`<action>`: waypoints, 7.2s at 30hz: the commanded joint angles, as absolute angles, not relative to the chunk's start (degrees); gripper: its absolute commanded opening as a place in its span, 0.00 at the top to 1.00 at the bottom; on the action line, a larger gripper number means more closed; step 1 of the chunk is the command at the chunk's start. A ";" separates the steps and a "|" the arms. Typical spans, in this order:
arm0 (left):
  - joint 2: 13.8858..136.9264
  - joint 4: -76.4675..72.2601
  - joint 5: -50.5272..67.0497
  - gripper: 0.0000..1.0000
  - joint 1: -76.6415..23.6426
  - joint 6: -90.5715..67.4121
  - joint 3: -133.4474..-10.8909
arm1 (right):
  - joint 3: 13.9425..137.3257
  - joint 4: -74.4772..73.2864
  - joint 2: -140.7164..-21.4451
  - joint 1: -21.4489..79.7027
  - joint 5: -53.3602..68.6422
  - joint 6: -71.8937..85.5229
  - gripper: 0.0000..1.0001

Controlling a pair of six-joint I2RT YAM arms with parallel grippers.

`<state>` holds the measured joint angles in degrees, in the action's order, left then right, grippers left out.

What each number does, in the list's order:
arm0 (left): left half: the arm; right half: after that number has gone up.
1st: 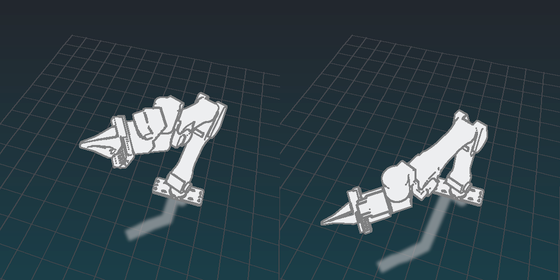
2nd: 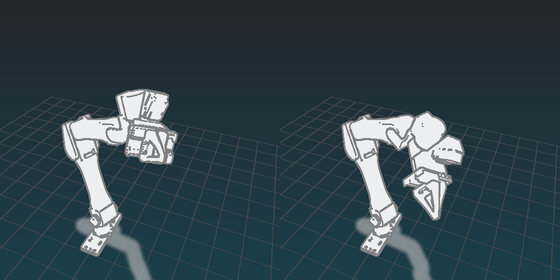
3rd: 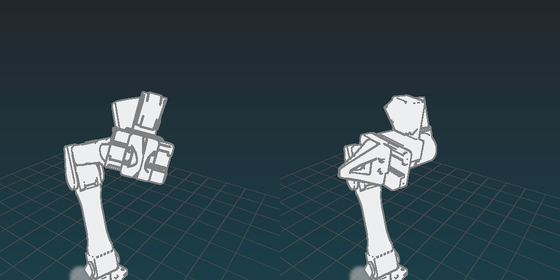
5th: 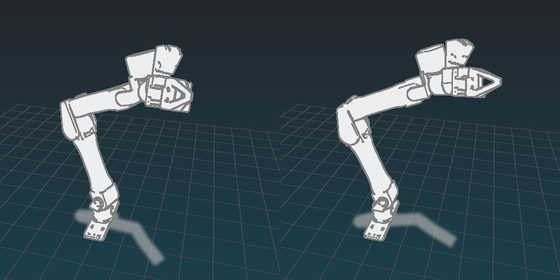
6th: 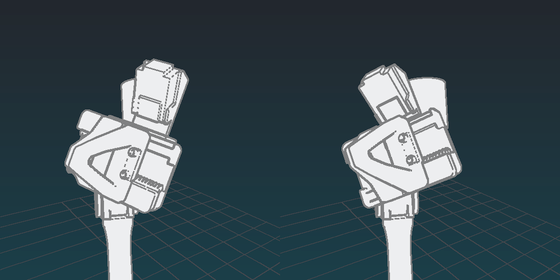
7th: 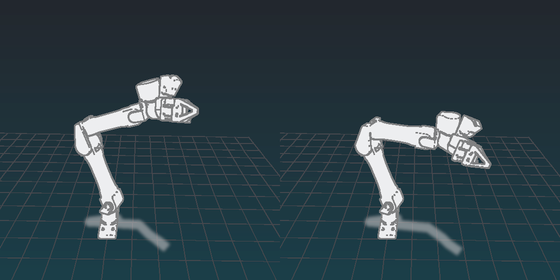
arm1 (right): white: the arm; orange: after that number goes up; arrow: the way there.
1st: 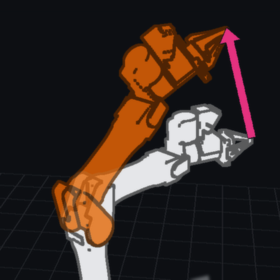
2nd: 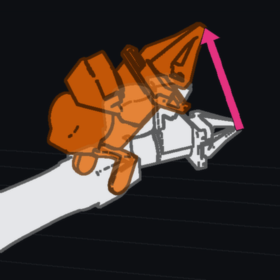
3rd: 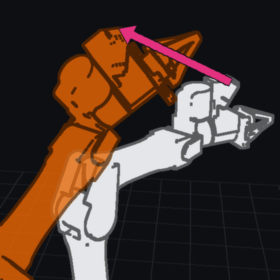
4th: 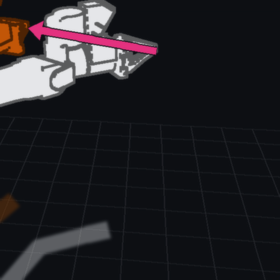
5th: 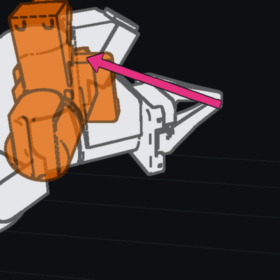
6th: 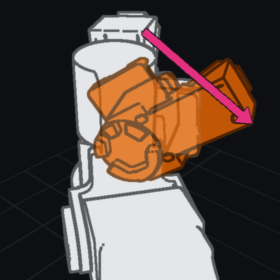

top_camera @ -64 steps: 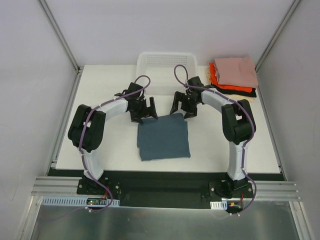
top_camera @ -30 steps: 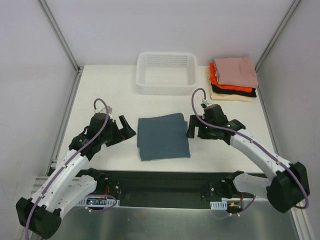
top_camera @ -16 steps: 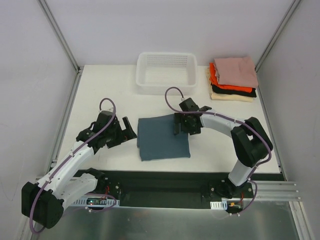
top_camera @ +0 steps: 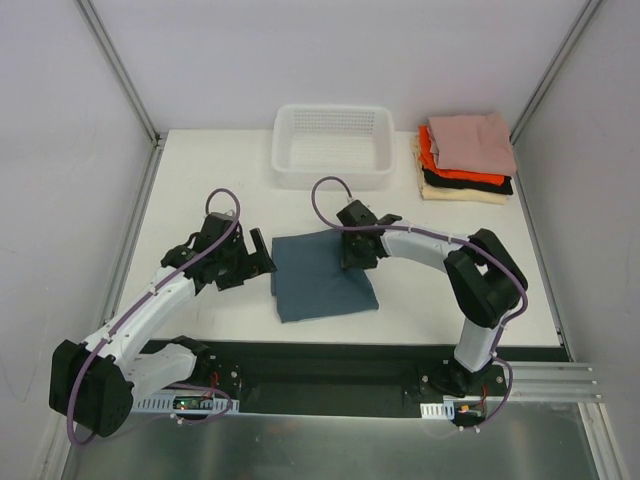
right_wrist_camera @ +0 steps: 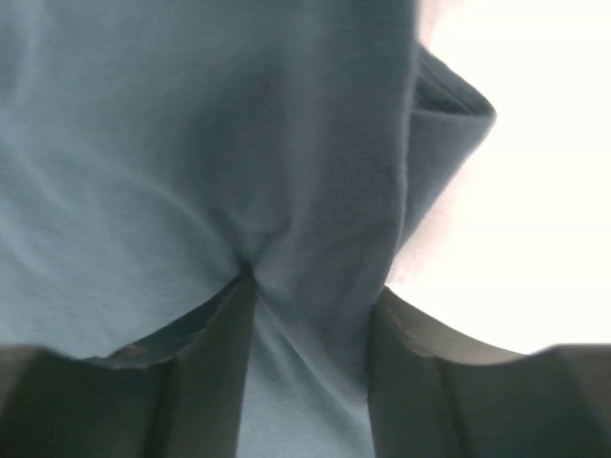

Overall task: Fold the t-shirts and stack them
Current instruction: Fold the tshirt, then neatly place the folded tshirt to the corner

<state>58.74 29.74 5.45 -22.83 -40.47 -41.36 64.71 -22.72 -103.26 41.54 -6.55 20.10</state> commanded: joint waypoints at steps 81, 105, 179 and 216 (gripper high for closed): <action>59.32 42.89 -22.32 0.01 -21.71 -38.41 -55.81 | 137.19 -14.68 -120.50 10.11 -43.07 -29.45 0.99; 61.26 42.89 -20.39 0.01 -21.62 -38.41 -56.60 | 134.82 -18.46 -114.25 8.62 -31.82 -20.57 0.99; 75.59 42.89 -16.79 0.01 -21.36 -34.19 -66.01 | 117.78 -35.15 -127.97 -4.66 5.70 -31.46 0.03; 54.23 31.82 -12.39 0.01 -21.45 -42.62 -43.96 | 35.53 -6.96 -53.63 -4.66 -1.06 7.38 0.03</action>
<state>55.02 36.93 -13.56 -22.00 -41.34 -49.10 42.22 -15.38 -60.62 -4.89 -0.36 1.37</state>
